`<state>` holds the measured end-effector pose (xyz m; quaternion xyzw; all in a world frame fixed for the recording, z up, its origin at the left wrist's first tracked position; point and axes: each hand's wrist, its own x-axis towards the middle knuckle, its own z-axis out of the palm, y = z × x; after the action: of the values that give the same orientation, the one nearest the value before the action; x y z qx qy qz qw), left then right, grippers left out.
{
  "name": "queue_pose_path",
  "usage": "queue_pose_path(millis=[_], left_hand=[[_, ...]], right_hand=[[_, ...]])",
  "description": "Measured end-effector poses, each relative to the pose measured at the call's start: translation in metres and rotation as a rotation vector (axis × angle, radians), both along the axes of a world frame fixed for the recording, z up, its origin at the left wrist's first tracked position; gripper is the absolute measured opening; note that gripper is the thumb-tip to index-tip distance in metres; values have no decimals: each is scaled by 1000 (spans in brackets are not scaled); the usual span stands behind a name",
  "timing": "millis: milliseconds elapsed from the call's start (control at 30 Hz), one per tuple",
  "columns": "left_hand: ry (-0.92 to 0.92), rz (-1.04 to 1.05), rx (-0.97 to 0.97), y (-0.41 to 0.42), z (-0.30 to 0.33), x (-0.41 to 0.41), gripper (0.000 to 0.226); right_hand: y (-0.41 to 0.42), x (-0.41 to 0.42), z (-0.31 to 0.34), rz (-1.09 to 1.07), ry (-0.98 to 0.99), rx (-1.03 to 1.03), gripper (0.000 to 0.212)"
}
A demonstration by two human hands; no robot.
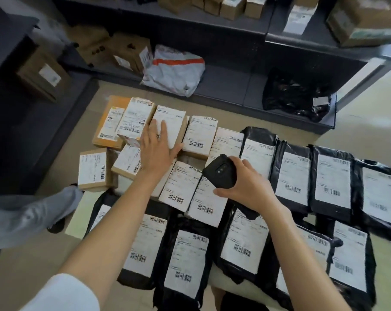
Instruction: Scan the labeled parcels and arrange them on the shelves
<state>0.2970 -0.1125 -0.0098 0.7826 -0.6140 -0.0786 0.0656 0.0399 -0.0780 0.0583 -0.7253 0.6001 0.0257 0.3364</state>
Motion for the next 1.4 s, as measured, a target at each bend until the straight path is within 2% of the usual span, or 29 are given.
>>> queue_pose_path(millis=[167, 333, 500, 800, 900, 1067, 1267, 1400], left_hand=[[33, -77, 6, 5, -5, 7, 74], [204, -164, -18, 10, 5, 11, 92], [314, -318, -177, 21, 20, 14, 104], [265, -731, -170, 49, 58, 16, 104], [241, -849, -222, 56, 73, 17, 103], [230, -906, -281, 56, 96, 19, 106], [215, -953, -369, 53, 120, 18, 93], [193, -981, -347, 57, 124, 18, 95]], right_hand=[[11, 12, 0, -53, -1, 4, 92], [40, 28, 9, -147, 4, -36, 92], [74, 45, 24, -242, 5, -87, 94], [137, 66, 60, -416, 45, -197, 91], [154, 72, 71, -438, 58, -243, 89], [167, 77, 90, -458, 82, -299, 88], [173, 81, 109, -458, 114, -341, 90], [182, 80, 110, -469, 135, -334, 93]])
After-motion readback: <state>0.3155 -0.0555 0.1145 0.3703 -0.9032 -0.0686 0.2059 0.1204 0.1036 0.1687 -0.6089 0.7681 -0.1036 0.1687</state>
